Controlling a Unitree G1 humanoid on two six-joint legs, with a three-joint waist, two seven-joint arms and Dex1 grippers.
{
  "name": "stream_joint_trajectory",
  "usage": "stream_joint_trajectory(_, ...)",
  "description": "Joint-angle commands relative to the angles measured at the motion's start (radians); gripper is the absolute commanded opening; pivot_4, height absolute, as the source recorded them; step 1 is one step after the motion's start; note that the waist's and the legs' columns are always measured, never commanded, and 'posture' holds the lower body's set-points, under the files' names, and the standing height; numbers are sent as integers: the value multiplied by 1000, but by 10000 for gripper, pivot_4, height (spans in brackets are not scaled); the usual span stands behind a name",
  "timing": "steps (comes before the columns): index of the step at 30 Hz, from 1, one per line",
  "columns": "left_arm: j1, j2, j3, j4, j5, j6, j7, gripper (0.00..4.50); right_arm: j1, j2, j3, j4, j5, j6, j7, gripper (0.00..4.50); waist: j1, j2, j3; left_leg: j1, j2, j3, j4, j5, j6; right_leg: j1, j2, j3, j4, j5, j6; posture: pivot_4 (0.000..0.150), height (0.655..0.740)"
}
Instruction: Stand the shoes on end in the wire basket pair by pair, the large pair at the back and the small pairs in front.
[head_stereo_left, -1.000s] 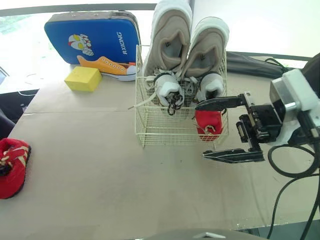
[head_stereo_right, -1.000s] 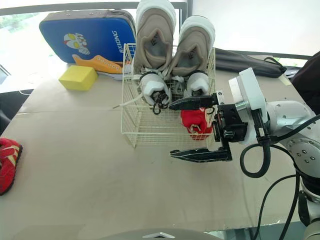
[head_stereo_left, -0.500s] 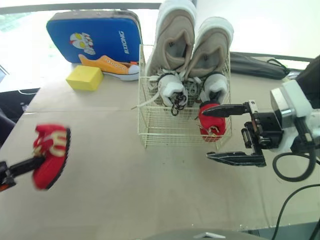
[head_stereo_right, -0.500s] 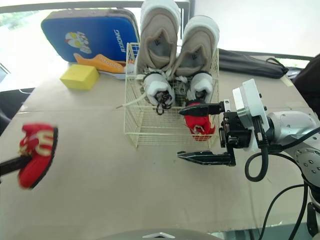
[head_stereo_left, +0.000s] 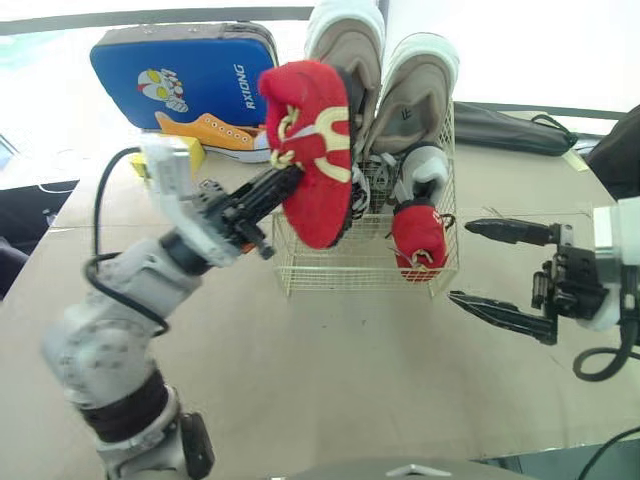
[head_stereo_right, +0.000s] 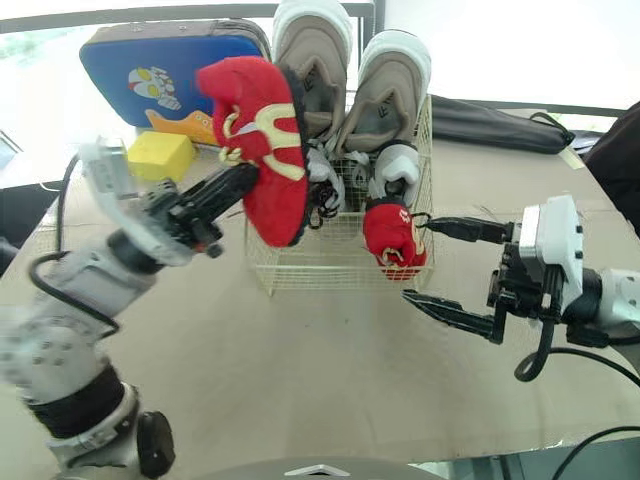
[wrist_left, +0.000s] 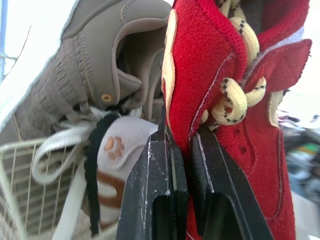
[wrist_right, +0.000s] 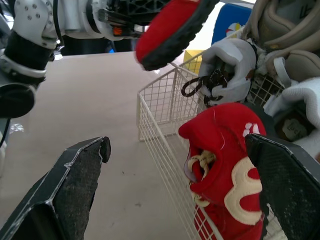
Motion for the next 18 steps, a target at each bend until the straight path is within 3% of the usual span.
stream_joint_trajectory(1, 60, -11, -123, 64, 285, -389, -91, 384, 26, -18, -86, -52, 42, -18, -22, 45000, 3, 0, 0, 0, 1, 0, 0, 0, 0, 0, 0, 0, -1, 0, 0, 1500, 7400)
stream_joint_trajectory(6, 165, -34, -253, 266, 563, -825, -149, 384, 45, -32, -108, -56, 64, -19, -38, 45000, 23, 1, 0, -1, 2, -1, 0, -3, 6, 2, 0, -3, -6, 1, -1, 1500, 7400)
stream_joint_trajectory(10, 198, -75, -338, 413, 673, -1017, -135, 384, 37, -37, -94, -51, 63, -25, -51, 45000, 45, 4, -3, -1, 1, -4, 2, -3, 9, 4, 1, -6, -10, 1, 0, 1500, 7400)
stream_joint_trajectory(14, 216, -103, -400, 482, 741, -1107, -105, 384, 22, -45, -82, -43, 65, -27, -56, 45000, 50, 7, -5, 0, 1, -4, 3, -4, 10, 7, 1, -8, -11, 1, 1, 1500, 7400)
stream_joint_trajectory(17, 249, -113, -418, 471, 724, -1045, -84, 384, 10, -49, -72, -42, 65, -26, -57, 45000, 50, 9, -4, 0, 1, -4, 6, -5, 11, 8, 2, -11, -10, -1, 6, 1500, 7400)
stream_joint_trajectory(18, 280, -93, -413, 441, 698, -1003, -96, 4651, 7, -51, -70, -41, 66, -25, -56, 45000, 50, 9, -4, -1, 1, -5, 6, -5, 11, 8, 2, -12, -10, 0, 6, 1500, 7400)
